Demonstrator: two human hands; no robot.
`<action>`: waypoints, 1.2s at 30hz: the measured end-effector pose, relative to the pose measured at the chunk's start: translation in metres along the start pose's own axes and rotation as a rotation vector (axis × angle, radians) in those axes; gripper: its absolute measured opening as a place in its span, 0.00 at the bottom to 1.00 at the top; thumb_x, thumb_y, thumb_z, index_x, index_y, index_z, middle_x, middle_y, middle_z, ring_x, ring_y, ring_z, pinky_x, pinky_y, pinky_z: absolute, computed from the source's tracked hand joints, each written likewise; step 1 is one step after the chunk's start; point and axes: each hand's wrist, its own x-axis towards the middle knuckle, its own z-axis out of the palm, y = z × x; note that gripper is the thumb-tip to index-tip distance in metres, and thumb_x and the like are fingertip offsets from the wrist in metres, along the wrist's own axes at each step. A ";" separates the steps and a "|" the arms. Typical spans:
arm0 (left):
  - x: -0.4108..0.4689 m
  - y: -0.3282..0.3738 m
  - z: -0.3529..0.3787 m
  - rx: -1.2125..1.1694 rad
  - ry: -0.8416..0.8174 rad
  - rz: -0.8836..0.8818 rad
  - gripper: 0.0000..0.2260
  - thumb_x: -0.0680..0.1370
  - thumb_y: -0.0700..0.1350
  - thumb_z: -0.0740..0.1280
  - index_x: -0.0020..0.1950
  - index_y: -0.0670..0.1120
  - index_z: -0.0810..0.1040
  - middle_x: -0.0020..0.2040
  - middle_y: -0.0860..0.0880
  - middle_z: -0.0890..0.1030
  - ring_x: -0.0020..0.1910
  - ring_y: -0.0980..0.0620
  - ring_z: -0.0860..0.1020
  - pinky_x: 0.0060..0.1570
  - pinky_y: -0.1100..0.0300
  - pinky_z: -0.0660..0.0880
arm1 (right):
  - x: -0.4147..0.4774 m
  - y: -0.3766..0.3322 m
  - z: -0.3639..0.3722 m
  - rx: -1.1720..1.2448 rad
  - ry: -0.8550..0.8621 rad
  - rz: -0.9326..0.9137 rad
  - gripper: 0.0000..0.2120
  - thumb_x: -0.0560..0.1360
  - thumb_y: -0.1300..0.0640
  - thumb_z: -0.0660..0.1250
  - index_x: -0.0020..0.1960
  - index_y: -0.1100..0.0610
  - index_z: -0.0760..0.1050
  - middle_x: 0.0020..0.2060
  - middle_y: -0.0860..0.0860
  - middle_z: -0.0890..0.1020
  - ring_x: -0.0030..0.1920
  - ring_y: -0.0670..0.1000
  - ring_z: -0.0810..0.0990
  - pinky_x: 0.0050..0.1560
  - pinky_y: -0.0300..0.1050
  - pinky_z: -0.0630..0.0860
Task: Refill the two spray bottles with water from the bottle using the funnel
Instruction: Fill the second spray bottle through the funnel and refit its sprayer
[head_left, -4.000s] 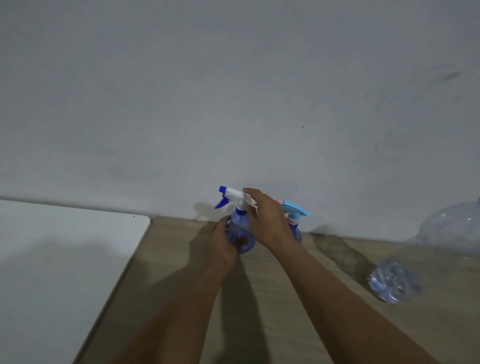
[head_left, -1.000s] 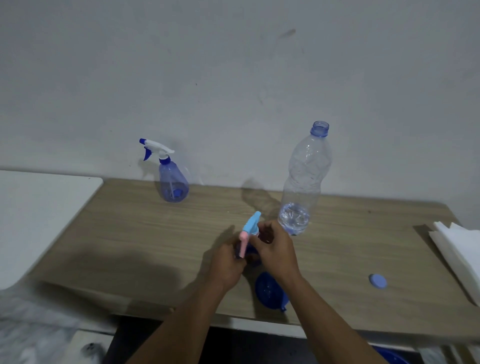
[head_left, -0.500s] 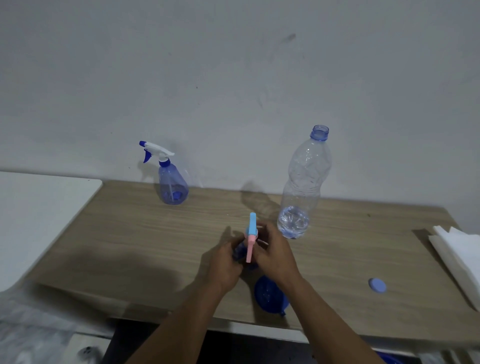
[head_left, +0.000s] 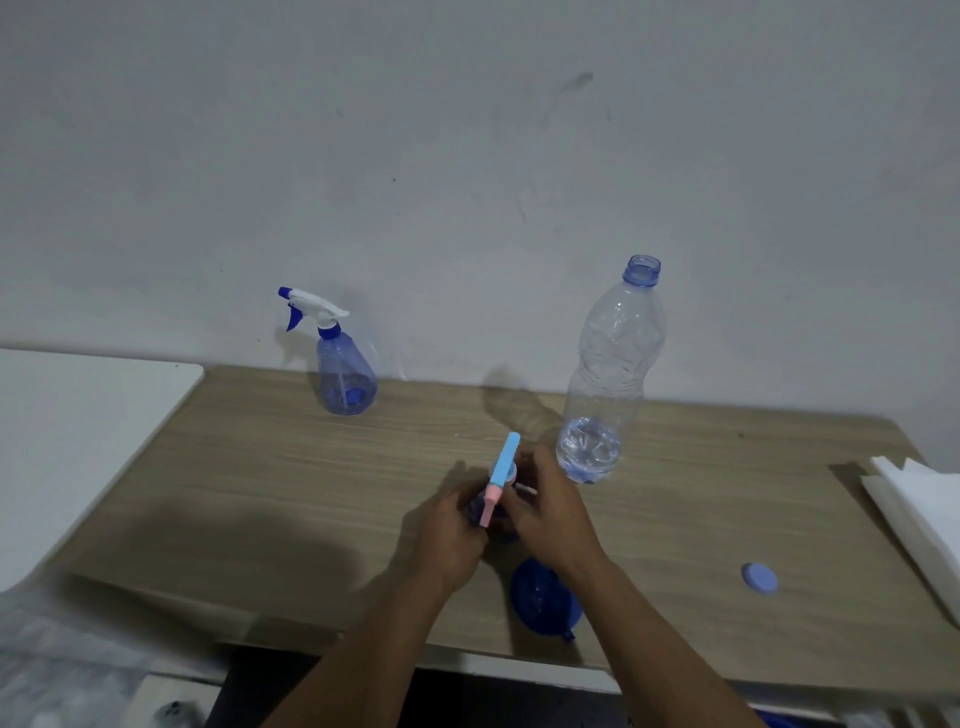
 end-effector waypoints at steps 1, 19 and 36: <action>0.000 0.002 0.000 -0.042 -0.021 -0.022 0.12 0.76 0.30 0.68 0.55 0.44 0.79 0.41 0.55 0.79 0.35 0.70 0.78 0.37 0.76 0.72 | 0.000 -0.001 0.000 -0.019 -0.013 -0.004 0.08 0.80 0.57 0.68 0.58 0.51 0.73 0.49 0.43 0.83 0.51 0.39 0.82 0.52 0.40 0.80; 0.007 -0.016 0.003 0.101 0.004 -0.024 0.13 0.78 0.30 0.62 0.60 0.38 0.78 0.47 0.50 0.78 0.42 0.60 0.73 0.37 0.80 0.68 | -0.016 -0.010 -0.002 -0.060 -0.026 -0.095 0.38 0.72 0.51 0.76 0.76 0.42 0.60 0.64 0.31 0.72 0.62 0.25 0.69 0.56 0.20 0.66; 0.007 -0.013 0.005 -0.019 0.006 -0.050 0.12 0.77 0.32 0.65 0.59 0.40 0.77 0.46 0.53 0.79 0.39 0.64 0.72 0.35 0.80 0.68 | -0.015 -0.032 0.006 -0.192 0.089 -0.126 0.31 0.74 0.37 0.70 0.73 0.43 0.65 0.60 0.35 0.72 0.57 0.23 0.69 0.52 0.23 0.71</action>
